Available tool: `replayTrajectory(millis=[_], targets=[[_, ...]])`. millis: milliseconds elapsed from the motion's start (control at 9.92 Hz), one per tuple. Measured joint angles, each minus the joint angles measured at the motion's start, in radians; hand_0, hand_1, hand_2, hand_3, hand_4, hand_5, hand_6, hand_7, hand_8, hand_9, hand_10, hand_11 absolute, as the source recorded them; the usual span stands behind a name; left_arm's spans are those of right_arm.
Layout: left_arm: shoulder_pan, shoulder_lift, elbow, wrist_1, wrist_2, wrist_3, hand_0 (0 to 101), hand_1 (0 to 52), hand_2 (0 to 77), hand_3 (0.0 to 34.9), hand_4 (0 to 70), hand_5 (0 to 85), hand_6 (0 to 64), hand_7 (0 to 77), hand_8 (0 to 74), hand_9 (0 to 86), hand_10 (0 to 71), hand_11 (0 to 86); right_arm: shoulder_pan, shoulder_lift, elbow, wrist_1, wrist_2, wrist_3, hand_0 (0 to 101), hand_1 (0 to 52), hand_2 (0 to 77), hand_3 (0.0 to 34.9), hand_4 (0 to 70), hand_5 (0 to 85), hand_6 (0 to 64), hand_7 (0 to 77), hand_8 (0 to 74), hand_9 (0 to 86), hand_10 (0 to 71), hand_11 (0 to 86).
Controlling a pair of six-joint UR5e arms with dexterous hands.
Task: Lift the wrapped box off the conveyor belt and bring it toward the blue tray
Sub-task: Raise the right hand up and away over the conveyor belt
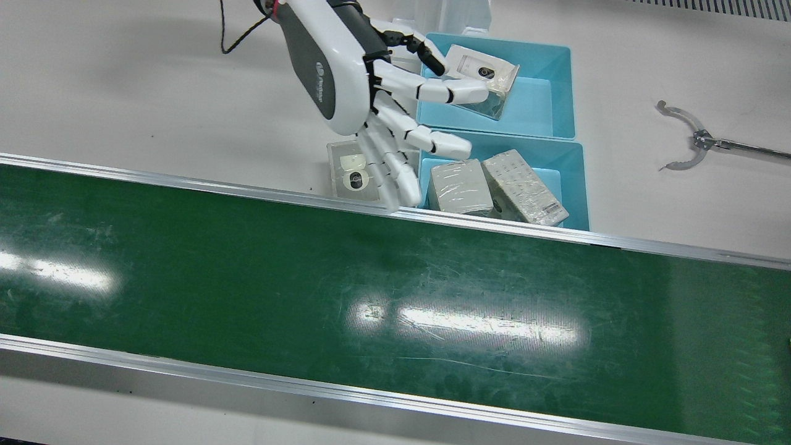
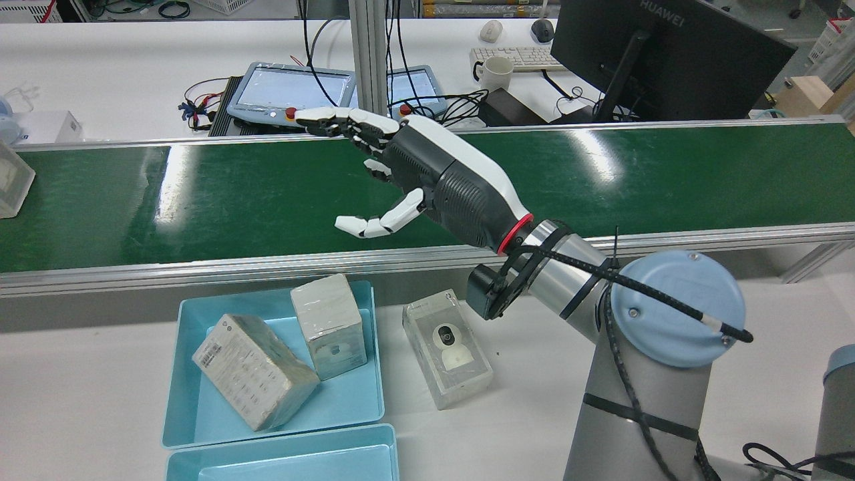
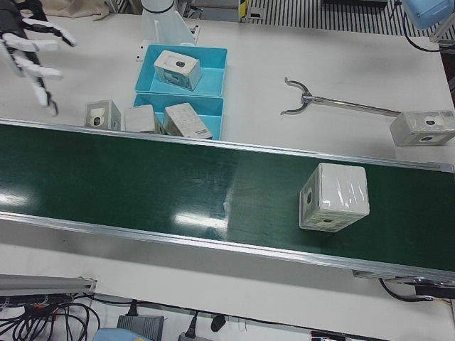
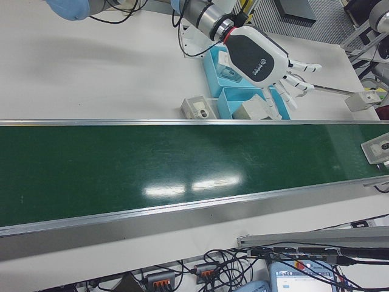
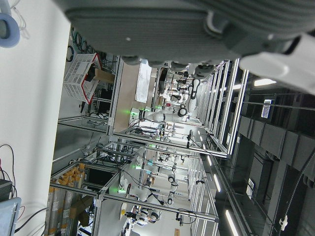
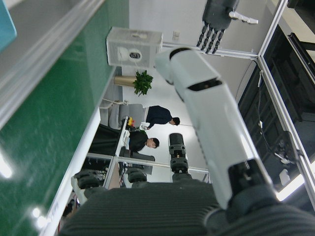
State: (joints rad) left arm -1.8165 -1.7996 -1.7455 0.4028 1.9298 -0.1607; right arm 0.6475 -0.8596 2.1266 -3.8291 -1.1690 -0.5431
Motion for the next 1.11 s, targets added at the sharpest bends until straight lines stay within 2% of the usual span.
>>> replayTrajectory(millis=[101, 202, 504, 605, 705, 806, 907, 1008, 1109], targets=[[0.000, 0.000, 0.000, 0.000, 0.000, 0.000, 0, 0.0, 0.5, 0.0, 0.0, 0.5, 0.0, 0.5, 0.0, 0.5, 0.5, 0.0, 0.067, -0.005, -0.003, 0.000, -0.009, 0.005, 56, 28.4, 30.5, 30.3, 19.6, 16.4, 0.0, 18.5, 0.0, 1.6, 2.2, 3.8], [0.000, 0.000, 0.000, 0.000, 0.000, 0.000, 0, 0.0, 0.5, 0.0, 0.0, 0.5, 0.0, 0.5, 0.5, 0.5, 0.5, 0.0, 0.123, -0.023, -0.006, 0.000, -0.014, 0.018, 54, 27.8, 39.8, 30.2, 19.6, 19.6, 0.0, 19.6, 0.0, 1.6, 0.0, 3.8], [0.000, 0.000, 0.000, 0.000, 0.000, 0.000, 0, 0.0, 1.1, 0.0, 0.5, 0.5, 0.0, 0.5, 0.5, 0.0, 0.5, 0.0, 0.228, -0.091, 0.002, 0.005, -0.018, 0.060, 53, 26.7, 38.7, 30.2, 18.5, 19.6, 0.0, 19.6, 0.5, 2.2, 1.6, 3.8], [0.000, 0.000, 0.000, 0.000, 0.000, 0.000, 0, 0.0, 1.1, 0.0, 0.5, 0.5, 0.0, 0.5, 0.5, 0.0, 0.5, 0.0, 0.245, -0.110, 0.009, 0.009, -0.018, 0.074, 51, 18.0, 33.3, 30.4, 13.6, 15.3, 0.0, 17.5, 0.5, 2.2, 1.6, 3.8], [0.000, 0.000, 0.000, 0.000, 0.000, 0.000, 0, 0.0, 0.5, 0.0, 0.5, 0.5, 0.0, 0.5, 0.5, 0.0, 0.5, 0.0, 0.255, -0.127, 0.026, 0.017, -0.020, 0.085, 48, 14.2, 22.9, 30.3, 8.2, 12.0, 0.0, 15.8, 0.5, 2.2, 0.0, 2.2], [0.000, 0.000, 0.000, 0.000, 0.000, 0.000, 0, 0.0, 0.5, 0.0, 0.5, 0.5, 0.0, 0.5, 0.5, 0.0, 0.5, 0.0, 0.267, -0.139, 0.046, 0.030, -0.039, 0.083, 35, 2.2, 8.7, 30.4, 7.1, 12.0, 0.0, 14.2, 6.5, 2.7, 0.0, 2.2], [0.000, 0.000, 0.000, 0.000, 0.000, 0.000, 0, 0.0, 1.1, 0.0, 0.5, 0.5, 0.0, 0.5, 0.5, 0.0, 0.0, 0.0, 0.292, -0.146, 0.065, 0.041, -0.084, 0.059, 35, 2.2, 8.7, 30.4, 4.9, 4.9, 0.0, 14.2, 2.2, 1.6, 0.0, 1.6], [0.000, 0.000, 0.000, 0.000, 0.000, 0.000, 0, 0.0, 1.1, 0.0, 0.0, 0.5, 0.0, 0.5, 0.5, 0.0, 0.5, 0.0, 0.323, -0.151, 0.080, 0.048, -0.142, 0.024, 35, 2.2, 8.7, 30.4, 4.9, 4.9, 0.0, 14.2, 2.2, 1.6, 0.0, 1.6], [0.000, 0.000, 0.000, 0.000, 0.000, 0.000, 0, 0.0, 0.5, 0.0, 0.5, 0.5, 0.0, 0.5, 0.5, 0.0, 0.0, 0.0, 0.346, -0.167, 0.083, 0.053, -0.186, 0.006, 34, 1.6, 1.6, 30.5, 3.8, 1.6, 0.0, 10.9, 4.9, 1.6, 0.0, 1.6]])
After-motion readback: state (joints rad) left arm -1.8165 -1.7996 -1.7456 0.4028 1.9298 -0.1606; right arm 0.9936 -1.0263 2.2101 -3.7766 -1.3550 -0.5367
